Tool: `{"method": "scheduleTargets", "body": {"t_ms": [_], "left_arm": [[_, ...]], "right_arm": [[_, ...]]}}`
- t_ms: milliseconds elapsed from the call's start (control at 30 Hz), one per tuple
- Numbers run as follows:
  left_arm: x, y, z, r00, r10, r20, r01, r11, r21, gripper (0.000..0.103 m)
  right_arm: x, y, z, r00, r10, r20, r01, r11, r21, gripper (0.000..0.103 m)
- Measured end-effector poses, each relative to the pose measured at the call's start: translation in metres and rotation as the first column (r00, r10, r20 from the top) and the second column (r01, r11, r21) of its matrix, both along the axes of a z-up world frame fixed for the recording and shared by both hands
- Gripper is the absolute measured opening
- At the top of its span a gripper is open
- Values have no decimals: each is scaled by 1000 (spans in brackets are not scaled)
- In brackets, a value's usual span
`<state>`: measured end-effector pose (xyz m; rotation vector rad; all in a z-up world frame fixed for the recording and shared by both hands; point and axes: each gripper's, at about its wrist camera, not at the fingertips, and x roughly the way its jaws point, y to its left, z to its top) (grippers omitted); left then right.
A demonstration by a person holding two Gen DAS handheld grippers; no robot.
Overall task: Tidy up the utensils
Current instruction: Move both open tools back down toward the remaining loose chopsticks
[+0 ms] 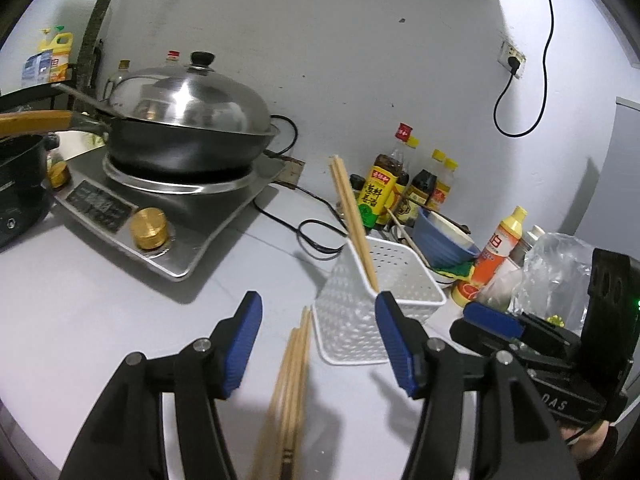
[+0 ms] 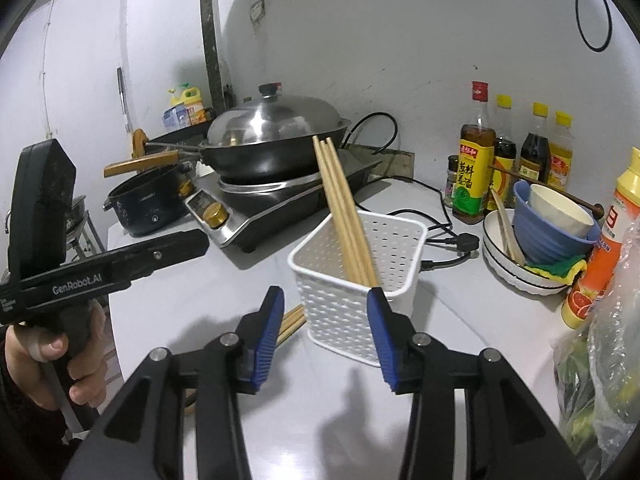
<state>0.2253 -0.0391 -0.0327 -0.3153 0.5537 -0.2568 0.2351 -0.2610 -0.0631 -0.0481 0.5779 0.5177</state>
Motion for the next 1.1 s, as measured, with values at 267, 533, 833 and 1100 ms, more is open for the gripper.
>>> {"method": "scheduleTargets", "body": {"t_ms": [267, 533, 833, 1100], "left_arm": [[-12, 27, -9, 1000, 19, -2, -19, 1000, 0, 59], [-27, 53, -33, 999, 30, -41, -29, 999, 19, 59], [-31, 83, -58, 994, 68, -87, -68, 998, 4, 59], [-32, 103, -73, 989, 85, -123, -86, 996, -2, 59]], "right_arm": [[-6, 23, -4, 1000, -2, -21, 2, 999, -34, 41], [-7, 44, -13, 999, 1, -53, -4, 997, -74, 50], [0, 62, -39, 993, -16, -120, 2, 993, -119, 50], [19, 77, -73, 979, -71, -192, 33, 980, -195, 50]]}}
